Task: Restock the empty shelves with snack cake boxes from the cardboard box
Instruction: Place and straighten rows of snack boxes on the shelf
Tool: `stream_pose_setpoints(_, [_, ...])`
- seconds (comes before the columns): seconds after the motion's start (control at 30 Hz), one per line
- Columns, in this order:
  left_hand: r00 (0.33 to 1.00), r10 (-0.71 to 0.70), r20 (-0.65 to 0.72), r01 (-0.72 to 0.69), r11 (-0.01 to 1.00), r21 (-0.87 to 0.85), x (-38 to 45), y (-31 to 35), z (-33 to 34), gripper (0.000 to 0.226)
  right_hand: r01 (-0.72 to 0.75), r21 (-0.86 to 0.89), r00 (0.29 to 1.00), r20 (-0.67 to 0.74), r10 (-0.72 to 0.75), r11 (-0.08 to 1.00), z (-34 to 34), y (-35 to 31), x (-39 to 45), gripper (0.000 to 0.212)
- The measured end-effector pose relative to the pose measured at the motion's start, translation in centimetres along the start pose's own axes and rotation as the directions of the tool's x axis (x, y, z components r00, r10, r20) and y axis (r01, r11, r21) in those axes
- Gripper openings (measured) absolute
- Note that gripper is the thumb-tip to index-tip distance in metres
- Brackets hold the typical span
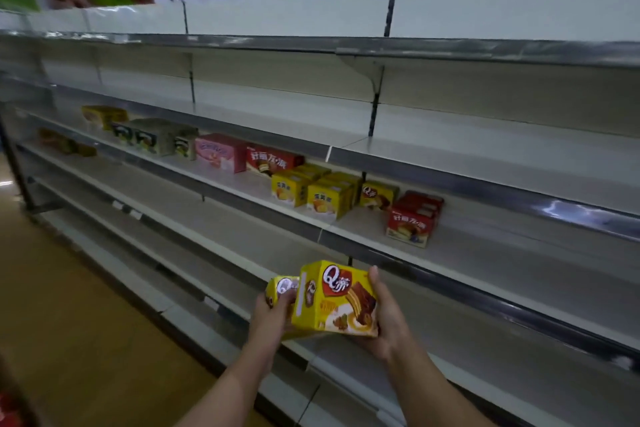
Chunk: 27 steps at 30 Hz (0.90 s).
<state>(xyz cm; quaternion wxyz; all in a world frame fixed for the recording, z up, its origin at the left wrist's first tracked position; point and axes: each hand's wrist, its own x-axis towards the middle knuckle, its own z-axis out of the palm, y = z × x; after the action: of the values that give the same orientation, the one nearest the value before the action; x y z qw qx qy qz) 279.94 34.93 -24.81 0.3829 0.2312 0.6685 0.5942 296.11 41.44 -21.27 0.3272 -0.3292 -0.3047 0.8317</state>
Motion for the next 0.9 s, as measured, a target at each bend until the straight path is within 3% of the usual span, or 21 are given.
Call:
stream_pose_setpoints(0.1, [0.999, 0.022, 0.045, -0.021, 1.0, -0.018, 1.2, 0.7, 0.9, 0.071, 0.014, -0.052, 1.0, -0.019, -0.014, 0.999, 0.2, 0.0, 0.0, 0.073])
stream_pose_setpoints(0.27, [0.987, -0.006, 0.161, 0.004, 1.0, 0.014, 2.6, 1.7, 2.1, 0.048, 0.064, -0.005, 0.989, -0.135, -0.064, 0.998, -0.3, -0.1, 0.9, 0.073])
stream_pose_setpoints(0.4, [0.966, -0.031, 0.259, 0.023, 0.999, 0.033, 3.8, 2.2, 3.7, 0.042, 0.14, -0.042, 0.973, -0.181, -0.146, 0.989, -0.6, -0.9, 1.7, 0.061])
stream_pose_setpoints(0.5, [0.937, -0.055, 0.345, 0.04, 0.998, 0.052, 5.3, 2.8, 5.2, 0.06, 0.198, -0.087, 0.952, -0.219, -0.213, 0.976, -1.1, -2.1, 3.0, 0.053])
stream_pose_setpoints(0.6, [0.887, -0.069, 0.457, 0.013, 0.992, 0.123, 6.5, 4.3, 6.5, 0.089, 0.242, -0.093, 0.935, -0.244, -0.258, 0.966, -1.6, -3.8, 4.6, 0.052])
stream_pose_setpoints(0.77, [0.737, -0.106, 0.667, 0.029, 0.992, 0.126, 8.7, 7.2, 9.2, 0.062, 0.363, -0.188, 0.848, -0.338, -0.408, 0.912, -2.3, -7.2, 8.1, 0.085])
stream_pose_setpoints(0.83, [0.691, -0.073, 0.72, 0.027, 0.997, 0.074, 10.0, 8.1, 10.3, 0.05, 0.377, -0.245, 0.825, -0.35, -0.444, 0.893, -2.9, -8.5, 9.4, 0.084])
stream_pose_setpoints(0.9, [0.695, -0.059, 0.717, 0.042, 0.998, 0.042, 11.5, 8.4, 11.3, 0.076, 0.353, -0.255, 0.84, -0.338, -0.425, 0.9, -3.5, -9.4, 10.4, 0.076])
